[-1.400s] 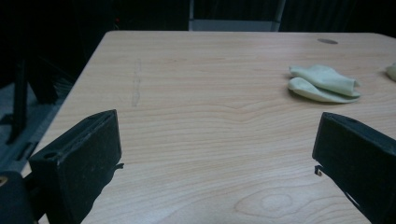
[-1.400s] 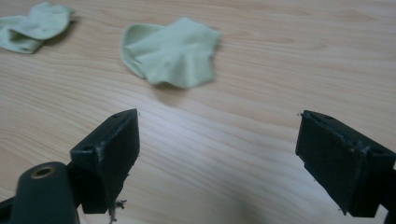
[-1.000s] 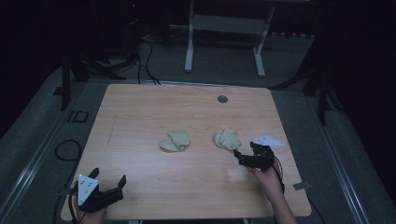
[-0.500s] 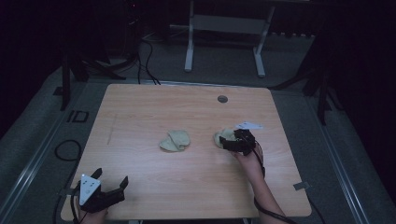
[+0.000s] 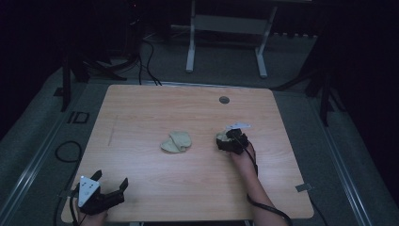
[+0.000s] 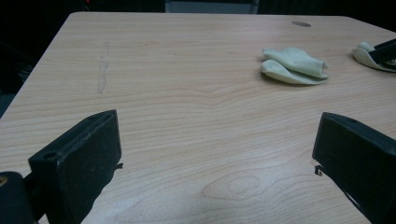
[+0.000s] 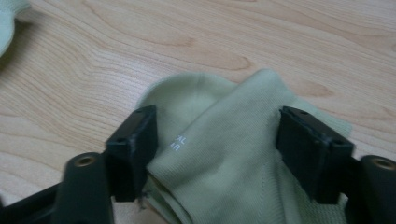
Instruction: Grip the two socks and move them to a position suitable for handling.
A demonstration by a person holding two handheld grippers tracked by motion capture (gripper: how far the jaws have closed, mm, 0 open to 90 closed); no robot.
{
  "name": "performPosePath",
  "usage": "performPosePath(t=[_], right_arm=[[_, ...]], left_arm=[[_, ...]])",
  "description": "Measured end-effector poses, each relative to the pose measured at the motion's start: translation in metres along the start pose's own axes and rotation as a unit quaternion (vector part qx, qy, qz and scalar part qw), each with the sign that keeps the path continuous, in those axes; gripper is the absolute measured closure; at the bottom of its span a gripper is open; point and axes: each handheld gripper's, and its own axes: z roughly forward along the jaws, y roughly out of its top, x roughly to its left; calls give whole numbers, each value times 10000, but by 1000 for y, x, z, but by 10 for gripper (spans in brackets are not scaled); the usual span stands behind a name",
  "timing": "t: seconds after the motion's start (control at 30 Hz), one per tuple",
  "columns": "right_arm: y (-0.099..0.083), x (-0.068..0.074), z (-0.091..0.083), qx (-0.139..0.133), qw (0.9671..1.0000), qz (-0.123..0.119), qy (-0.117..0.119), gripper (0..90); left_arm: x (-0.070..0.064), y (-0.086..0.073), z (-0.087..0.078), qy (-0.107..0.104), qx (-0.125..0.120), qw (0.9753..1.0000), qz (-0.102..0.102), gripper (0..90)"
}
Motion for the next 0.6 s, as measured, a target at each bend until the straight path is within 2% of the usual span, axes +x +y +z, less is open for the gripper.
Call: performPosePath(t=[0.07,0.27,0.33,0.37,0.6], right_arm=[[-3,2,-1,-85,10000,-4,-5,359],[-7,8,-5,-252,9997,-16,9,613],[-7,8,-5,-262,9997,-20,15,638],[-7,10,-5,-248,9997,-35,43,693],[0,14,-7,-87,9999,-77,29,769]], left_arm=[[0,0,0,-9,14,10000,3,13],[-2,0,1,-25,72,10000,11,13],[-2,0,2,-40,81,10000,21,13],[-2,-1,2,-51,86,9999,17,13],[-2,-1,3,-61,110,9999,15,13]])
